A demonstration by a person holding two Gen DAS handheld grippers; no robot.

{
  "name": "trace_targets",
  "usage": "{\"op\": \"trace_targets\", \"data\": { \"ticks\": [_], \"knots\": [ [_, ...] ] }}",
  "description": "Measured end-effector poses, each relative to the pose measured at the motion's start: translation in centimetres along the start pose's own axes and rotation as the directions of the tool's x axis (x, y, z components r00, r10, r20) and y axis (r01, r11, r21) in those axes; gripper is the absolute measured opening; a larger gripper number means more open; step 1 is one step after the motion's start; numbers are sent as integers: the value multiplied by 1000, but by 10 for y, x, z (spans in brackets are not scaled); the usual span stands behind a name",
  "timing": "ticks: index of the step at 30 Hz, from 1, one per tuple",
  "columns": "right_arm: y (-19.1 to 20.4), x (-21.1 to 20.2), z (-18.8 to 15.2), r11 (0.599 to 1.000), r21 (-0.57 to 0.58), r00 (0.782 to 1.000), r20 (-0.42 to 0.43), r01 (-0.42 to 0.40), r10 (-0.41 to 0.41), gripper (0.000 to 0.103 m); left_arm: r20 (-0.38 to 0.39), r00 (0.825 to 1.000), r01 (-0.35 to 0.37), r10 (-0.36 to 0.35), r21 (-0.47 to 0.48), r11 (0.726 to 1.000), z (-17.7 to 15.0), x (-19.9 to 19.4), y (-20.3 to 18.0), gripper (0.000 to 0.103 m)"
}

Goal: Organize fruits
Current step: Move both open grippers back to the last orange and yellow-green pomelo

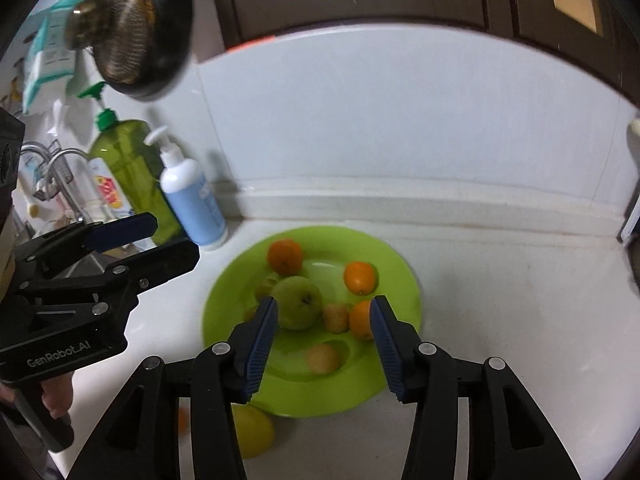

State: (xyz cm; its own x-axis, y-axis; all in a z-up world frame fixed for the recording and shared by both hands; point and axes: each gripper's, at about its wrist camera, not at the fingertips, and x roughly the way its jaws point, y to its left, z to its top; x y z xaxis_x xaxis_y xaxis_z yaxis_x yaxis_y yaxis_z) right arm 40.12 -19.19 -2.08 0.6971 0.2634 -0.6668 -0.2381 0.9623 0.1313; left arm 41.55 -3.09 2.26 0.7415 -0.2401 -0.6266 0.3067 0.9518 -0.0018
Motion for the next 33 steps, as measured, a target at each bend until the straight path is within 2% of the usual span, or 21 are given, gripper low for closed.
{"op": "trace_targets", "data": {
  "ticks": [7, 19, 26, 33],
  "knots": [
    [15, -31, -2, 999, -36, 998, 56, -19, 21, 62, 46, 998, -35, 36, -22, 999, -11, -40, 5, 72],
    [44, -53, -15, 996, -87, 993, 112, -11, 21, 77, 45, 993, -101, 106, -89, 991, -47, -80, 17, 85],
    [57, -59, -30, 993, -119, 993, 117, -10, 24, 79, 44, 983, -173, 177, -82, 982, -72, -97, 20, 91],
    [60, -53, -49, 989, -149, 997, 72, -22, 33, 79, 32, 982, -183, 185, -55, 982, -100, -99, 17, 93]
  ]
}}
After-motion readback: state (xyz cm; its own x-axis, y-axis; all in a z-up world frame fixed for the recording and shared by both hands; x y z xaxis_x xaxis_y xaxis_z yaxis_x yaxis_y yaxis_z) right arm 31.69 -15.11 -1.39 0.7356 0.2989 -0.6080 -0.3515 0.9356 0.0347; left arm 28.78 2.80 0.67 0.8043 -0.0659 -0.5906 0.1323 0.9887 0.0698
